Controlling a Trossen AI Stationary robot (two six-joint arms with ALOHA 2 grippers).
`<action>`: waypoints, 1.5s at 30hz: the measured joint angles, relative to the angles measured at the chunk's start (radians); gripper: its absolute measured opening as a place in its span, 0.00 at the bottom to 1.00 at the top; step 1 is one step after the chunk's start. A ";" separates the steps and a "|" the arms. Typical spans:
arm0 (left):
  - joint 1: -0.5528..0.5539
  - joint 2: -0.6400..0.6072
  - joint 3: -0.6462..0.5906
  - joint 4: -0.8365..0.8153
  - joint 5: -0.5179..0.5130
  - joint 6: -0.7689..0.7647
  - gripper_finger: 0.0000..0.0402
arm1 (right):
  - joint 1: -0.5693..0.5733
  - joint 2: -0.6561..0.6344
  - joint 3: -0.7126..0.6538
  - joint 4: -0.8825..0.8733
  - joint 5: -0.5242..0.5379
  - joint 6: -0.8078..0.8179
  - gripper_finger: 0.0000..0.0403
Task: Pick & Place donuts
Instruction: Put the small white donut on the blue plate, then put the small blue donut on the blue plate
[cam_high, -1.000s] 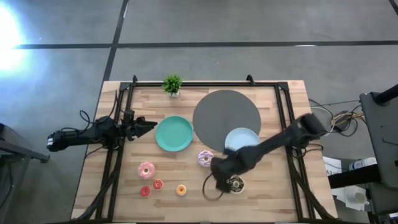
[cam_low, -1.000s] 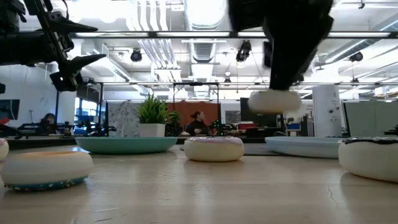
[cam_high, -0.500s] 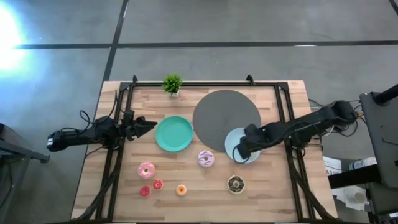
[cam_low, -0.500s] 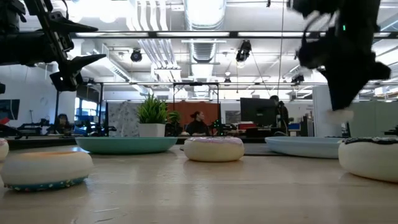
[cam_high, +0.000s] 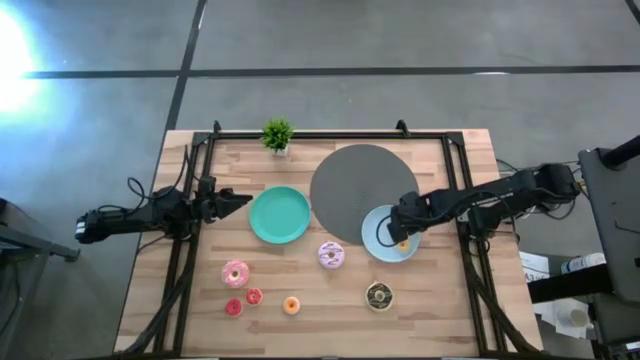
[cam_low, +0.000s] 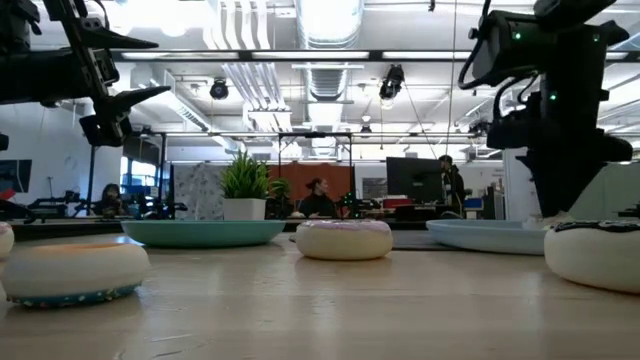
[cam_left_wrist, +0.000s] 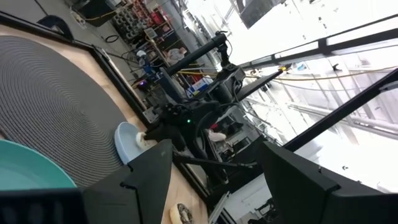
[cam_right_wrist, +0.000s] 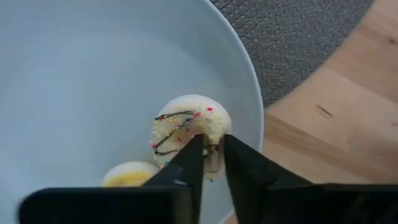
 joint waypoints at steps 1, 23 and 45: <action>0.000 0.000 0.000 0.000 0.000 0.000 0.55 | 0.000 0.000 0.004 -0.001 -0.001 -0.006 0.21; -0.033 0.084 0.109 -0.102 0.055 -0.121 0.54 | 0.089 0.108 0.338 -0.039 0.061 -0.563 0.60; -0.740 0.879 0.589 -0.563 -0.348 0.232 0.54 | 0.246 0.260 0.431 -0.091 0.061 -0.510 0.56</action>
